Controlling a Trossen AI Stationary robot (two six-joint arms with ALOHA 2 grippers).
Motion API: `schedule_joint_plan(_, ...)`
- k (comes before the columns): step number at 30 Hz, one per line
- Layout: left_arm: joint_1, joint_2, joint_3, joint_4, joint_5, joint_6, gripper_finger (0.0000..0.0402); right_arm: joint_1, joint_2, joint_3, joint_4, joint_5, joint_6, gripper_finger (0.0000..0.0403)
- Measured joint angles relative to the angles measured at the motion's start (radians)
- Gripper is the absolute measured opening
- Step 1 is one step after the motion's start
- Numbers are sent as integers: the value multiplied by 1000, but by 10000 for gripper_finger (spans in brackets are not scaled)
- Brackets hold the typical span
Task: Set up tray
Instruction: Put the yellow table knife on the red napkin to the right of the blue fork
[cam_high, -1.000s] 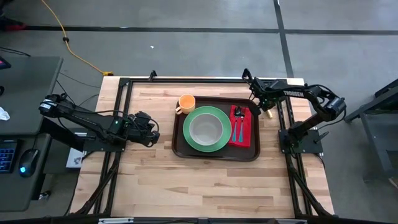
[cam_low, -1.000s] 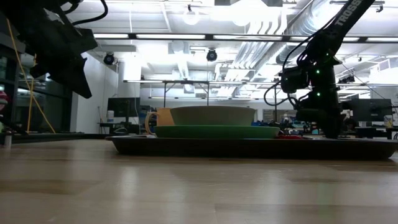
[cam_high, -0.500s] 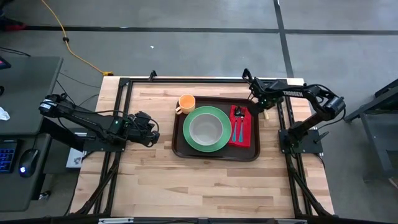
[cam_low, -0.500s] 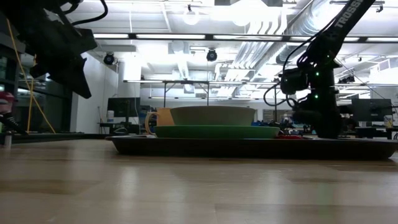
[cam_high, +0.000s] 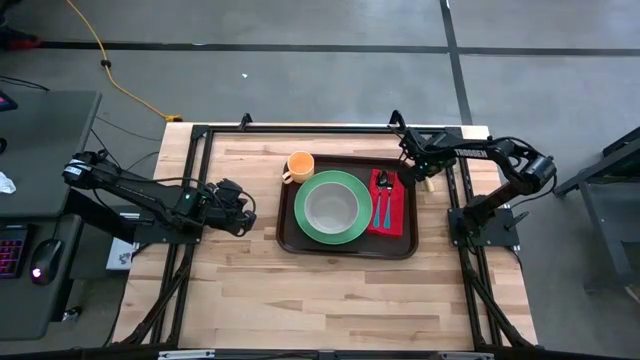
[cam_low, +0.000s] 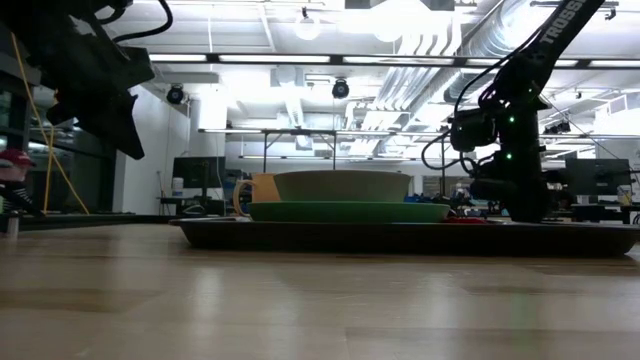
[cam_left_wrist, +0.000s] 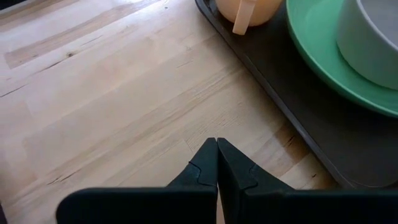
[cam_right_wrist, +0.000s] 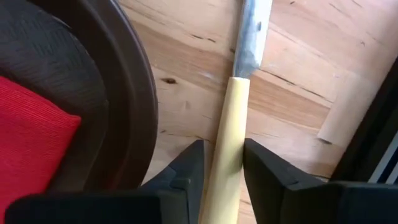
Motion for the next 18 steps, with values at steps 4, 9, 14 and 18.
schedule_joint_plan(4, 0, 0, 0, -1, 0, 0, 31, 0, 0, 0, 1, -4, -2, 86)
schedule_joint_plan(9, 0, 0, 0, -3, 0, 0, 31, 0, 0, 0, -10, -6, -32, 88)
schedule_joint_plan(14, 0, 0, 0, -3, 0, 0, 31, 0, 0, 0, -13, -12, -32, 64)
schedule_joint_plan(18, 0, 0, 0, -2, 0, 0, 31, 0, 0, 1, -14, -11, -32, 26)
